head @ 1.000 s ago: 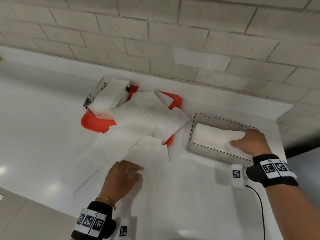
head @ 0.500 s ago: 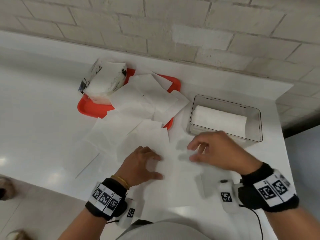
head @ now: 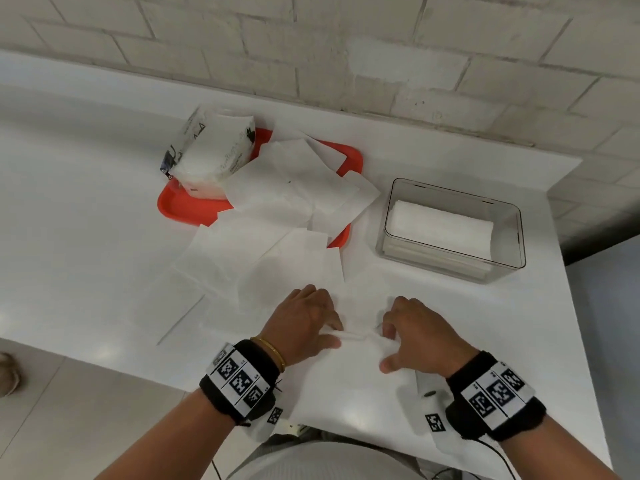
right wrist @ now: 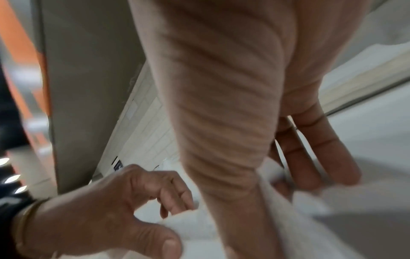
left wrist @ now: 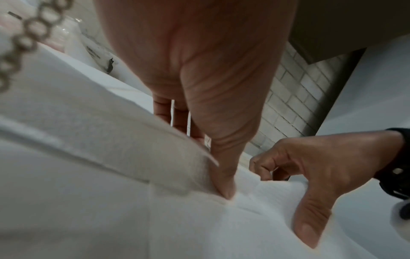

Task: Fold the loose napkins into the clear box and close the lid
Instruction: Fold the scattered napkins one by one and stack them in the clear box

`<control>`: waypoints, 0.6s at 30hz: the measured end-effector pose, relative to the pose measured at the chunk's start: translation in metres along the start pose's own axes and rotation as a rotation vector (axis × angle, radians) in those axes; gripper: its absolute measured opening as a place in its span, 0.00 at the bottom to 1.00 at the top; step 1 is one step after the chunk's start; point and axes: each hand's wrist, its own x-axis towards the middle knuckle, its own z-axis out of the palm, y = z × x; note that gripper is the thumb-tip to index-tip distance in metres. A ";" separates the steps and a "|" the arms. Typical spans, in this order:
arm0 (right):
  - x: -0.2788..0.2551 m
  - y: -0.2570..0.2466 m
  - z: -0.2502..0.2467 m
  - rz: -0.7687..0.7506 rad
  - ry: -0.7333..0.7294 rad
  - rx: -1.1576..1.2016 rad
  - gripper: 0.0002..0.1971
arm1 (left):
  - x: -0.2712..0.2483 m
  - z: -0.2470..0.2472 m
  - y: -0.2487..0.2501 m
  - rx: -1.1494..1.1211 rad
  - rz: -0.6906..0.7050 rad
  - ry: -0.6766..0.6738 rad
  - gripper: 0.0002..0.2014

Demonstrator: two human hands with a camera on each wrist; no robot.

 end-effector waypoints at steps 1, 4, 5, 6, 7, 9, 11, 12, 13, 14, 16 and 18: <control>0.000 0.002 -0.001 -0.016 0.008 0.055 0.17 | -0.001 0.001 0.000 -0.017 0.007 0.034 0.11; -0.004 0.012 -0.009 -0.012 0.036 0.318 0.18 | -0.004 0.000 -0.002 -0.116 -0.007 0.137 0.09; -0.007 0.015 -0.014 0.006 0.067 0.381 0.15 | -0.004 -0.002 -0.002 -0.168 -0.023 0.167 0.10; -0.011 0.018 -0.021 0.027 0.101 0.416 0.13 | -0.005 -0.006 -0.003 -0.235 -0.047 0.197 0.11; -0.014 0.022 -0.026 0.045 0.141 0.431 0.13 | -0.006 -0.011 -0.004 -0.312 -0.080 0.226 0.11; -0.023 0.029 -0.041 0.049 0.211 0.450 0.19 | -0.008 -0.022 -0.006 -0.446 -0.147 0.281 0.10; -0.037 0.028 -0.061 0.019 0.232 0.498 0.17 | -0.011 -0.034 -0.008 -0.562 -0.214 0.321 0.06; -0.046 0.024 -0.072 -0.006 0.229 0.505 0.14 | -0.013 -0.040 -0.008 -0.630 -0.249 0.339 0.05; -0.054 0.020 -0.083 -0.032 0.224 0.503 0.12 | -0.014 -0.045 -0.009 -0.706 -0.283 0.353 0.05; -0.061 0.014 -0.092 -0.055 0.222 0.497 0.10 | -0.015 -0.051 -0.009 -0.792 -0.315 0.363 0.04; -0.069 0.002 -0.106 -0.114 0.248 0.427 0.10 | -0.019 -0.063 -0.009 -0.979 -0.351 0.378 0.04; -0.064 -0.009 -0.111 -0.196 0.294 0.265 0.09 | -0.023 -0.073 -0.009 -1.140 -0.369 0.399 0.06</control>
